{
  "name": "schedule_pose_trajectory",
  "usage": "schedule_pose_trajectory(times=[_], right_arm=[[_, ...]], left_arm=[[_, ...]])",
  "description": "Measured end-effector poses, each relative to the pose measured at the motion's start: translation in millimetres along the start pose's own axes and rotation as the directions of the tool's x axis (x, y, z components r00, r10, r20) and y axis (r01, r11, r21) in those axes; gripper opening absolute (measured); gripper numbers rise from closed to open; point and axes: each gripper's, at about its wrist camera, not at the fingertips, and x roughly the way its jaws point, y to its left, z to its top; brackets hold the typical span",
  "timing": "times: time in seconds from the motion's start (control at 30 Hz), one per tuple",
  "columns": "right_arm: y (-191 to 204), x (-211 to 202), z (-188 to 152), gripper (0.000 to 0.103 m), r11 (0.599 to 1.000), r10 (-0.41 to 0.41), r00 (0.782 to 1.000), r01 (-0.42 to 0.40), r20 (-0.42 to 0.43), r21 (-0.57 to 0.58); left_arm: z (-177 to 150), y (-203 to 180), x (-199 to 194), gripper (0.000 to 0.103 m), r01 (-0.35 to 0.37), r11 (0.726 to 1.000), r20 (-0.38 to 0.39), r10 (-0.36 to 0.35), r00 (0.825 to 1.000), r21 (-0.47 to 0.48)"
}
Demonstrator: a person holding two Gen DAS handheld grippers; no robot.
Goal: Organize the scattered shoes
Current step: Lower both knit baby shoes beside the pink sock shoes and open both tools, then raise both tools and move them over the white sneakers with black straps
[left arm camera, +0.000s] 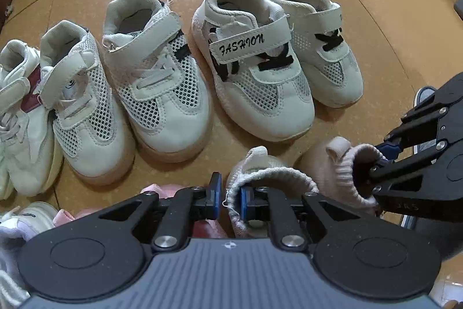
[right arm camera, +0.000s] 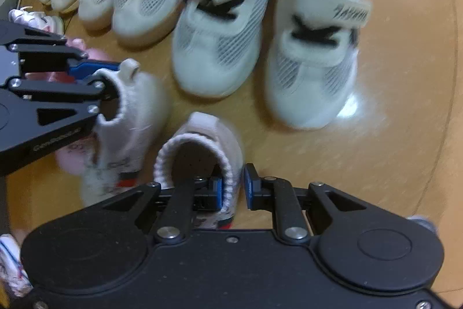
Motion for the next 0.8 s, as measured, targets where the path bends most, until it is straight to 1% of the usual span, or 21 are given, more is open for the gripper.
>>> schedule_pose_trajectory(times=[0.07, 0.17, 0.2, 0.23, 0.3, 0.33, 0.37, 0.47, 0.5, 0.53, 0.57, 0.6, 0.63, 0.67, 0.7, 0.73, 0.77, 0.8], right_arm=[[1, 1, -1, 0.015, 1.0, -0.002, 1.0, 0.002, -0.002, 0.02], [-7, 2, 0, 0.017, 0.993, 0.011, 1.0, -0.011, -0.001, 0.12], [-11, 2, -1, 0.022, 0.986, 0.012, 1.0, -0.013, 0.005, 0.166], [-15, 1, -2, 0.025, 0.98, 0.013, 1.0, -0.014, 0.006, 0.197], [-18, 0, -2, 0.026, 0.97, 0.031, 0.999, -0.034, 0.016, 0.24], [-19, -1, -2, 0.033, 0.966, 0.039, 0.999, -0.043, 0.022, 0.255], [-18, -4, -2, 0.036, 0.961, 0.044, 0.998, -0.052, 0.037, 0.272], [-14, -10, -1, 0.038, 0.962, 0.037, 0.998, -0.05, 0.053, 0.268], [-11, -12, -1, 0.04, 0.962, 0.036, 0.998, -0.05, 0.057, 0.268], [-14, -15, -4, 0.045, 0.962, 0.035, 0.998, -0.05, 0.06, 0.269], [-16, -20, -5, 0.048, 0.96, 0.033, 0.997, -0.049, 0.065, 0.275], [-15, -25, -5, 0.054, 0.957, 0.03, 0.997, -0.05, 0.074, 0.286], [-14, -28, -4, 0.061, 0.954, 0.03, 0.996, -0.053, 0.08, 0.296], [-12, -32, -3, 0.065, 0.947, 0.036, 0.995, -0.062, 0.09, 0.314], [-10, -35, -2, 0.074, 0.941, 0.041, 0.994, -0.071, 0.098, 0.33], [-8, -39, 0, 0.076, 0.939, 0.039, 0.994, -0.072, 0.103, 0.337], [-5, -45, 3, 0.077, 0.939, 0.028, 0.992, -0.067, 0.12, 0.336], [-6, -53, 3, 0.08, 0.941, 0.016, 0.989, -0.065, 0.149, 0.332]], left_arm=[[0, 1, -4, 0.012, 0.007, 1.0, -0.005, -0.007, 1.0, 0.006], [-1, 3, -9, 0.013, 0.011, 1.0, -0.009, -0.011, 1.0, 0.011], [-1, 4, -11, 0.013, 0.011, 1.0, -0.011, -0.011, 1.0, 0.008], [-1, 5, -12, 0.016, 0.012, 1.0, -0.013, -0.012, 1.0, 0.003], [-1, 8, -16, 0.018, 0.027, 0.999, -0.016, -0.027, 0.999, -0.023], [-1, 11, -20, 0.019, 0.03, 0.999, -0.014, -0.03, 0.999, -0.034], [0, 14, -24, 0.021, 0.031, 0.999, -0.012, -0.032, 0.999, -0.044], [0, 20, -35, 0.03, 0.053, 0.996, -0.003, -0.053, 0.999, -0.068], [0, 23, -40, 0.038, 0.055, 0.995, 0.001, -0.055, 0.998, -0.08], [-1, 25, -44, 0.051, 0.056, 0.994, 0.006, -0.056, 0.998, -0.092], [-3, 25, -47, 0.055, 0.062, 0.993, 0.012, -0.061, 0.998, -0.105], [-3, 27, -53, 0.06, 0.076, 0.989, 0.025, -0.073, 0.997, -0.128], [-2, 27, -55, 0.064, 0.086, 0.986, 0.036, -0.082, 0.996, -0.145], [-1, 28, -59, 0.065, 0.091, 0.982, 0.049, -0.084, 0.995, -0.164], [-1, 33, -69, 0.069, 0.081, 0.979, 0.066, -0.07, 0.995, -0.189], [1, 37, -77, 0.073, 0.073, 0.975, 0.08, -0.058, 0.995, -0.209], [2, 41, -84, 0.075, 0.07, 0.971, 0.09, -0.051, 0.995, -0.228], [2, 49, -95, 0.077, 0.065, 0.962, 0.106, -0.038, 0.994, -0.264]])
